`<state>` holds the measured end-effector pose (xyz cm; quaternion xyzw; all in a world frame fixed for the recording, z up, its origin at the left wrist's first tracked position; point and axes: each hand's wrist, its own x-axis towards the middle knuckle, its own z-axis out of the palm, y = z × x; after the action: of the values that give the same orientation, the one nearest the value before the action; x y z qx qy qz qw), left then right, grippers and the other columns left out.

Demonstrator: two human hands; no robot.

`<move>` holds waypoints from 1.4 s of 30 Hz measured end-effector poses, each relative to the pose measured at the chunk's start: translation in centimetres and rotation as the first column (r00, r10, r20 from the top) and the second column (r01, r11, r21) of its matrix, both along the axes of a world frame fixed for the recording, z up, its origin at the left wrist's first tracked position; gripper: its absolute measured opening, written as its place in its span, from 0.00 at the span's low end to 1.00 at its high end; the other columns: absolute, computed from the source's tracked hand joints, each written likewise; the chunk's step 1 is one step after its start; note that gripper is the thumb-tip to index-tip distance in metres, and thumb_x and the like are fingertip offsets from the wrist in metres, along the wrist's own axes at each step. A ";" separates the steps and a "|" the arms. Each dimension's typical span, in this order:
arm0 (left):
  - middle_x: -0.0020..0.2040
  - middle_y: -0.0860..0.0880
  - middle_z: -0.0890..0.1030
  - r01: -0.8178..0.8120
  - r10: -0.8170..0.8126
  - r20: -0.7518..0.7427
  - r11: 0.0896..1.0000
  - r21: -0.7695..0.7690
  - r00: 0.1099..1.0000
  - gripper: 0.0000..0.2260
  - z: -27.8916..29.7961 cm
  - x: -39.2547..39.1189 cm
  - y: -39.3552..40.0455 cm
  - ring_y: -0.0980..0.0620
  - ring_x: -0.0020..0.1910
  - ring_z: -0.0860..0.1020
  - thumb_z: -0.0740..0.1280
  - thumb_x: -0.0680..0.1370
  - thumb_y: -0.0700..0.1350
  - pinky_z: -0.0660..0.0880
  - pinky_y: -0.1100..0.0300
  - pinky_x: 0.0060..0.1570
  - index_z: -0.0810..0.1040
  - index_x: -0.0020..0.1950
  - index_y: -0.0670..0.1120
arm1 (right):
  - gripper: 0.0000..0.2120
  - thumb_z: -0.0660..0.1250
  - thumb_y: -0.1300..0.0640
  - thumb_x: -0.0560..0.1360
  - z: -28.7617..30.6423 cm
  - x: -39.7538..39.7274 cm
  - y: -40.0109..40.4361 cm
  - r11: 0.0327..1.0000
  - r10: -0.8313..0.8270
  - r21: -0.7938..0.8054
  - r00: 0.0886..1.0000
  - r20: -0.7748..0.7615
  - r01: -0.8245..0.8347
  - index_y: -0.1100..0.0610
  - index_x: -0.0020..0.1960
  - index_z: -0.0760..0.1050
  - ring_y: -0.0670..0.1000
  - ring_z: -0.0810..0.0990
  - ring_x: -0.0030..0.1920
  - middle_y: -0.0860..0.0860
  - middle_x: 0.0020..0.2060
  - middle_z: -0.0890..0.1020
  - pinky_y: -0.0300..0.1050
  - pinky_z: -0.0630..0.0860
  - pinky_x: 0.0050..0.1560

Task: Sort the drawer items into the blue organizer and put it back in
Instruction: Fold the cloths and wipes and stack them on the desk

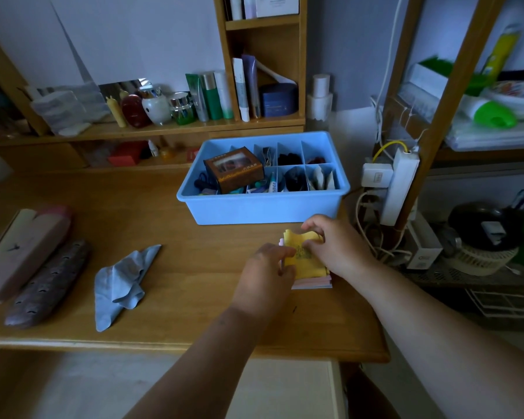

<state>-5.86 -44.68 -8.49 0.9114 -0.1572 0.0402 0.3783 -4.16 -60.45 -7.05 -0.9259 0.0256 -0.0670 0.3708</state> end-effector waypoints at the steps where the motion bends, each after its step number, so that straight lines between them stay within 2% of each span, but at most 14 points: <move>1: 0.55 0.52 0.76 0.010 -0.011 0.025 0.999 0.036 1.000 0.13 0.0 -0.1 0.0 0.58 0.40 0.76 0.66 0.76 0.42 0.70 0.75 0.37 0.79 0.61 0.48 | 0.12 0.68 0.57 0.75 0.1 -0.3 0.0 0.995 -0.014 -0.097 0.999 0.041 0.018 0.53 0.58 0.76 0.49 0.76 0.58 0.49 0.57 0.79 0.37 0.68 0.49; 4: 0.57 0.50 0.74 0.026 -0.035 0.084 0.994 0.111 0.996 0.11 0.3 -0.5 0.1 0.50 0.45 0.78 0.65 0.76 0.42 0.76 0.59 0.45 0.80 0.57 0.45 | 0.11 0.66 0.56 0.76 0.7 -1.3 1.0 0.926 0.108 -0.377 0.967 0.233 -0.013 0.55 0.57 0.78 0.51 0.77 0.54 0.50 0.53 0.78 0.41 0.69 0.50; 6: 0.54 0.48 0.74 0.032 -0.039 0.102 0.997 0.071 0.994 0.08 0.6 -0.8 0.4 0.50 0.44 0.77 0.64 0.76 0.39 0.74 0.62 0.43 0.81 0.51 0.42 | 0.13 0.62 0.56 0.78 1.0 -2.0 2.3 0.914 0.253 -0.377 0.939 0.232 -0.153 0.56 0.60 0.78 0.52 0.76 0.58 0.51 0.58 0.79 0.42 0.69 0.57; 10: 0.48 0.53 0.75 -0.037 0.043 0.128 0.998 -0.049 0.991 0.07 1.3 -2.1 3.0 0.62 0.41 0.75 0.65 0.75 0.37 0.67 0.78 0.40 0.82 0.47 0.45 | 0.22 0.51 0.48 0.82 -0.2 -2.7 3.2 0.888 0.332 -0.328 0.943 -0.024 -0.321 0.52 0.74 0.62 0.48 0.59 0.74 0.47 0.75 0.62 0.42 0.54 0.71; 14: 0.48 0.55 0.77 -0.075 0.079 0.160 0.997 -0.028 0.984 0.07 1.3 -4.4 7.7 0.62 0.39 0.76 0.67 0.75 0.37 0.72 0.73 0.40 0.81 0.49 0.47 | 0.38 0.35 0.29 0.72 -2.1 -3.4 2.7 0.766 0.348 -0.481 0.904 -0.247 -0.426 0.46 0.77 0.38 0.40 0.33 0.72 0.39 0.73 0.35 0.44 0.32 0.70; 19: 0.47 0.58 0.76 -0.139 0.141 0.166 0.990 -0.023 0.976 0.09 1.2 -7.0 13.0 0.59 0.37 0.76 0.68 0.74 0.36 0.73 0.66 0.37 0.81 0.50 0.49 | 0.43 0.29 0.25 0.63 -0.9 -3.4 2.9 0.705 0.335 -0.545 0.890 -0.308 -0.454 0.41 0.75 0.34 0.44 0.33 0.74 0.39 0.73 0.32 0.49 0.34 0.73; 22: 0.44 0.55 0.77 -0.287 0.292 0.230 0.956 -0.054 0.929 0.09 1.4 -7.0 16.7 0.58 0.33 0.74 0.71 0.72 0.35 0.71 0.65 0.35 0.81 0.49 0.47 | 0.41 0.32 0.23 0.66 0.3 -4.1 4.5 0.781 0.323 -0.519 0.936 -0.140 -0.347 0.40 0.75 0.36 0.44 0.39 0.76 0.39 0.74 0.37 0.50 0.38 0.75; 25: 0.48 0.46 0.77 -0.456 0.450 0.266 0.889 -0.044 0.852 0.15 1.4 -5.7 20.2 0.48 0.41 0.77 0.73 0.69 0.34 0.71 0.60 0.40 0.79 0.53 0.43 | 0.33 0.47 0.31 0.75 0.5 -5.2 8.5 0.887 0.340 -0.369 0.933 0.117 -0.277 0.45 0.76 0.54 0.42 0.51 0.74 0.40 0.74 0.54 0.44 0.45 0.75; 28: 0.55 0.42 0.75 -0.482 0.469 0.190 0.875 0.030 0.863 0.22 1.3 -3.9 21.7 0.43 0.53 0.75 0.75 0.67 0.37 0.73 0.53 0.49 0.76 0.61 0.43 | 0.23 0.62 0.44 0.77 -1.0 -6.1 12.6 0.911 0.377 -0.192 0.926 0.023 -0.366 0.47 0.70 0.68 0.44 0.60 0.73 0.42 0.72 0.64 0.41 0.55 0.73; 30: 0.56 0.45 0.75 -0.481 0.471 0.131 0.874 0.067 0.873 0.19 1.2 -2.9 21.9 0.45 0.55 0.74 0.74 0.69 0.40 0.73 0.56 0.50 0.78 0.59 0.46 | 0.21 0.66 0.48 0.76 -2.0 -6.3 13.9 0.917 0.374 -0.143 0.927 -0.011 -0.372 0.48 0.68 0.71 0.44 0.61 0.72 0.42 0.71 0.65 0.37 0.55 0.71; 33: 0.48 0.47 0.78 -0.503 0.504 0.129 0.863 -0.041 0.854 0.04 1.8 -2.0 21.8 0.47 0.49 0.76 0.70 0.73 0.41 0.68 0.61 0.44 0.82 0.47 0.45 | 0.20 0.68 0.51 0.75 -2.1 -5.9 14.2 0.942 0.326 -0.072 0.945 -0.022 -0.326 0.49 0.66 0.74 0.43 0.65 0.69 0.42 0.69 0.69 0.36 0.59 0.69; 36: 0.42 0.50 0.78 -0.499 0.522 0.127 0.848 -0.178 0.843 0.03 3.5 -1.8 21.5 0.50 0.44 0.76 0.69 0.75 0.42 0.66 0.64 0.38 0.80 0.41 0.48 | 0.16 0.69 0.53 0.74 -0.8 -5.8 14.3 0.958 0.271 0.116 0.961 -0.061 -0.262 0.47 0.61 0.76 0.40 0.71 0.61 0.42 0.59 0.76 0.34 0.66 0.58; 39: 0.38 0.57 0.76 -0.416 0.462 0.191 0.877 -0.240 0.866 0.10 6.1 -2.7 20.4 0.60 0.40 0.74 0.68 0.75 0.44 0.65 0.75 0.36 0.74 0.36 0.57 | 0.12 0.69 0.53 0.74 1.8 -6.1 15.4 0.949 0.215 0.229 0.976 0.034 -0.217 0.42 0.55 0.77 0.35 0.75 0.53 0.37 0.49 0.78 0.25 0.66 0.46; 42: 0.36 0.59 0.77 -0.321 0.370 0.228 0.920 -0.226 0.901 0.10 8.3 -4.1 18.8 0.64 0.39 0.75 0.69 0.74 0.45 0.66 0.74 0.35 0.75 0.36 0.58 | 0.16 0.71 0.52 0.72 4.8 -6.8 17.0 0.938 0.224 0.221 0.953 0.206 -0.268 0.41 0.58 0.76 0.28 0.71 0.52 0.31 0.49 0.75 0.19 0.65 0.48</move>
<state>-10.00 -25.85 -0.16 0.8724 -0.0376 0.2431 0.4225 -10.98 -43.48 -2.23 -0.8588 -0.1159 -0.0986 0.4892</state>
